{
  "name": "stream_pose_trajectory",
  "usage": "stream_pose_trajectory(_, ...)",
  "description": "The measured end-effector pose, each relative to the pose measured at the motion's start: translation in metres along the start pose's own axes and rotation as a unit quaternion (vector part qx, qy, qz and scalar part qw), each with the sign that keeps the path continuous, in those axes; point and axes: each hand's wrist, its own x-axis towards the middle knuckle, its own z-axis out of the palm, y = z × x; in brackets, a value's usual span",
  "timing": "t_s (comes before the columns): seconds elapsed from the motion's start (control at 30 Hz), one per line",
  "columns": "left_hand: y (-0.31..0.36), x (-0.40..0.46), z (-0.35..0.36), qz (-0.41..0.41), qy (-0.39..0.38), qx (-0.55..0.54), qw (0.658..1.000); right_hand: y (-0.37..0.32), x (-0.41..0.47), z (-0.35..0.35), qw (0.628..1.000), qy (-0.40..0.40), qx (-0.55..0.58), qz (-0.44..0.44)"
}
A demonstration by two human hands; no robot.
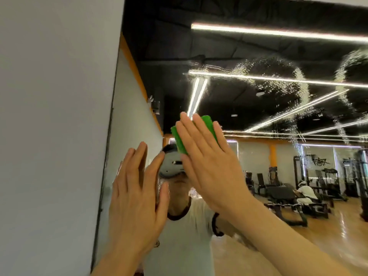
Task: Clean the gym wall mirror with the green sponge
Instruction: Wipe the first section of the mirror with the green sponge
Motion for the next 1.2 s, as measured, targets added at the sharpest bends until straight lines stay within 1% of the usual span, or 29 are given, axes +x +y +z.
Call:
stream_pose_trajectory(0.03, 0.0, -0.001, 0.0, 0.0, -0.004, 0.0, 1.0, 0.018, -0.01, -0.003, 1.0, -0.003, 0.005, 0.027)
stream_pose_trajectory(0.07, 0.0, -0.001, 0.0, 0.0, -0.006, 0.001, 1.0, 0.037, -0.022, -0.007, 0.997, -0.006, 0.012, 0.076)
stream_pose_trajectory(0.13, 0.0, -0.001, 0.0, -0.001, -0.006, 0.001, 1.0, 0.069, -0.045, -0.016, 0.979, -0.009, 0.018, 0.204)
stream_pose_trajectory(0.2, -0.001, -0.001, 0.001, 0.001, -0.003, 0.005, 1.0, 0.071, -0.049, -0.021, 0.957, 0.005, 0.009, 0.291)
stream_pose_trajectory(0.23, -0.001, -0.001, 0.001, 0.003, 0.0, 0.007, 1.0, 0.058, -0.04, -0.018, 0.952, 0.016, 0.002, 0.307)
stream_pose_trajectory(0.27, -0.001, -0.001, 0.002, 0.004, 0.001, 0.007, 1.0, 0.039, -0.027, -0.015, 0.956, 0.026, -0.004, 0.293)
stream_pose_trajectory(0.3, 0.0, -0.002, 0.002, 0.003, 0.003, 0.006, 1.0, 0.016, -0.013, -0.011, 0.968, 0.031, 0.001, 0.249)
stream_pose_trajectory(0.37, 0.001, -0.001, 0.002, -0.006, 0.006, -0.002, 1.0, -0.032, 0.012, 0.0, 0.993, 0.023, 0.027, 0.114)
stream_pose_trajectory(0.4, 0.002, -0.001, 0.002, -0.013, 0.008, -0.013, 1.0, -0.047, 0.019, 0.002, 0.998, 0.012, 0.03, 0.057)
stream_pose_trajectory(0.43, 0.003, -0.001, 0.002, -0.019, 0.009, -0.023, 1.0, -0.049, 0.021, 0.002, 0.999, 0.007, 0.028, 0.016)
stream_pose_trajectory(0.47, 0.003, -0.002, 0.001, -0.019, 0.008, -0.027, 0.999, -0.041, 0.017, 0.001, 1.0, 0.0, 0.028, -0.003)
stream_pose_trajectory(0.53, 0.002, -0.003, 0.001, -0.01, -0.003, -0.019, 1.0, -0.011, -0.006, -0.005, 0.999, -0.013, 0.036, 0.006)
stream_pose_trajectory(0.57, 0.001, -0.003, 0.001, -0.008, -0.008, -0.017, 1.0, 0.009, -0.023, -0.009, 0.998, -0.012, 0.039, 0.037)
stream_pose_trajectory(0.6, 0.0, -0.003, 0.001, -0.007, -0.01, -0.017, 1.0, 0.03, -0.04, -0.014, 0.995, -0.012, 0.04, 0.087)
stream_pose_trajectory(0.67, -0.002, -0.003, 0.001, -0.004, -0.008, -0.02, 1.0, 0.057, -0.065, -0.023, 0.976, -0.009, 0.048, 0.212)
stream_pose_trajectory(0.7, -0.002, -0.003, 0.002, -0.003, -0.007, -0.02, 1.0, 0.056, -0.066, -0.023, 0.964, 0.004, 0.047, 0.261)
stream_pose_trajectory(0.73, -0.003, -0.003, 0.003, -0.002, -0.009, -0.019, 1.0, 0.046, -0.058, -0.021, 0.956, 0.025, 0.039, 0.29)
stream_pose_trajectory(0.77, -0.004, -0.003, 0.003, -0.002, -0.01, -0.019, 1.0, 0.03, -0.044, -0.016, 0.957, 0.04, 0.03, 0.286)
stream_pose_trajectory(0.8, -0.004, -0.004, 0.003, -0.005, -0.011, -0.02, 1.0, 0.012, -0.028, -0.011, 0.966, 0.05, 0.023, 0.253)
stream_pose_trajectory(0.83, -0.004, -0.004, 0.003, -0.009, -0.01, -0.021, 1.0, -0.008, -0.012, -0.005, 0.979, 0.054, 0.023, 0.193)
stream_pose_trajectory(0.9, -0.003, -0.004, 0.002, -0.017, -0.01, -0.021, 1.0, -0.033, 0.009, 0.004, 0.997, 0.032, 0.031, 0.061)
stream_pose_trajectory(0.93, -0.001, -0.004, 0.002, -0.018, -0.01, -0.023, 1.0, -0.03, 0.012, 0.004, 0.999, 0.021, 0.025, 0.018)
stream_pose_trajectory(0.97, -0.001, -0.003, 0.001, -0.018, -0.01, -0.025, 0.999, -0.019, 0.01, 0.001, 1.0, 0.011, 0.019, -0.002)
stream_pose_trajectory(1.0, 0.0, -0.003, 0.0, -0.017, -0.011, -0.029, 0.999, -0.003, 0.003, -0.003, 1.0, 0.004, 0.021, 0.005)
stream_pose_trajectory(1.03, 0.0, -0.003, -0.001, -0.016, -0.011, -0.035, 0.999, 0.018, -0.008, -0.007, 0.999, -0.007, 0.031, 0.037)
stream_pose_trajectory(1.1, 0.001, -0.003, -0.003, -0.014, -0.012, -0.047, 0.999, 0.063, -0.036, -0.017, 0.986, 0.0, 0.038, 0.165)
stream_pose_trajectory(1.17, 0.001, -0.002, -0.004, -0.017, -0.01, -0.061, 0.998, 0.09, -0.053, -0.025, 0.955, 0.021, 0.042, 0.292)
stream_pose_trajectory(1.2, 0.001, -0.001, -0.003, -0.022, -0.008, -0.066, 0.998, 0.088, -0.049, -0.024, 0.943, 0.036, 0.04, 0.328)
